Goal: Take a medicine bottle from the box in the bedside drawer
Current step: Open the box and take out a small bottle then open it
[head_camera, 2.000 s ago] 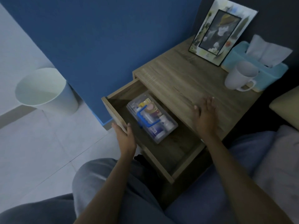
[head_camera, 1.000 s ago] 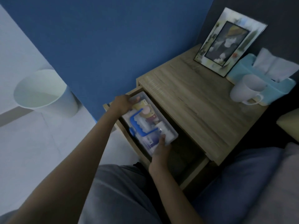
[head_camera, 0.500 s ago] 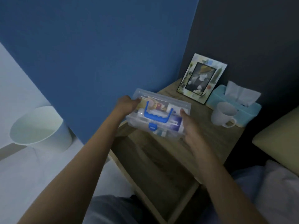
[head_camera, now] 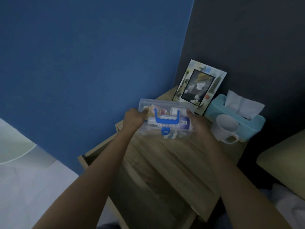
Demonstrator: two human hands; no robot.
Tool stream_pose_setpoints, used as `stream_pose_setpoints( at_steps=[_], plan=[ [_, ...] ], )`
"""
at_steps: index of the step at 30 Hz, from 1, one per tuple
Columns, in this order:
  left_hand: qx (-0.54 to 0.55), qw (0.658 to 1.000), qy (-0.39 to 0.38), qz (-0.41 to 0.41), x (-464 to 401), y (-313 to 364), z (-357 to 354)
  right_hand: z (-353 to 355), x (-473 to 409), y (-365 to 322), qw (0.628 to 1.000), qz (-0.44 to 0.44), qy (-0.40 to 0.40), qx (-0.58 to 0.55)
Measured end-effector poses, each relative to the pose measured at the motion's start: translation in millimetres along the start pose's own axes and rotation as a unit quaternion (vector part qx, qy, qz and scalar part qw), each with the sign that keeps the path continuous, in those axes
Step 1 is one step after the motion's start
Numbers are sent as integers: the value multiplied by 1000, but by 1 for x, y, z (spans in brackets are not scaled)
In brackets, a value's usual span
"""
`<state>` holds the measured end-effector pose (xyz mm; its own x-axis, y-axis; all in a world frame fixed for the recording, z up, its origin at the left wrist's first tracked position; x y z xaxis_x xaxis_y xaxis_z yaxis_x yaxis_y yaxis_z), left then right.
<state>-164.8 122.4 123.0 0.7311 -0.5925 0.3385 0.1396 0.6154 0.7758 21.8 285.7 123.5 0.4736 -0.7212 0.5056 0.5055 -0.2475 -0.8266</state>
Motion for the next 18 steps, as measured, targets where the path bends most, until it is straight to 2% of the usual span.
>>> stream_pose_setpoints(
  at_steps=[3,5,7,8,11,13,15,18],
  plan=[
    [23,1000,19,-8,11,-2,-4,2,-4,5,1000,14,10,8],
    [52,988,127,-76,31,-2,-7,1,-4,8,1000,20,8,4],
    [93,951,241,-168,67,-3,-19,1,-6,11,1000,22,0,-19],
    [127,948,232,-175,79,-6,-33,1,-7,11,999,23,-4,-27],
    [190,976,50,-91,84,-20,-84,0,-5,11,999,27,0,-19],
    [210,975,-56,-34,76,-19,-102,0,-6,11,1000,25,-1,-13],
    [225,971,-84,-7,68,-14,-108,-1,-6,11,999,25,-3,-21],
    [218,974,-58,6,64,-10,-109,-2,-5,10,999,28,-4,-15]
  ],
)
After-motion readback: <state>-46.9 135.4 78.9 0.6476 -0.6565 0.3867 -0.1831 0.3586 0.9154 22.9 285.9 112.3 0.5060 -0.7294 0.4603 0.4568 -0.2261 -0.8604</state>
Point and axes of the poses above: each hand's wrist, its own x-axis away from the middle knuckle, its own z-axis out of the back of the hand, y = z × x, the point moved 4 cm from there along -x, towards the middle knuckle, and after that the axes turned 10 degrees about -y, right-handed, at the moved point
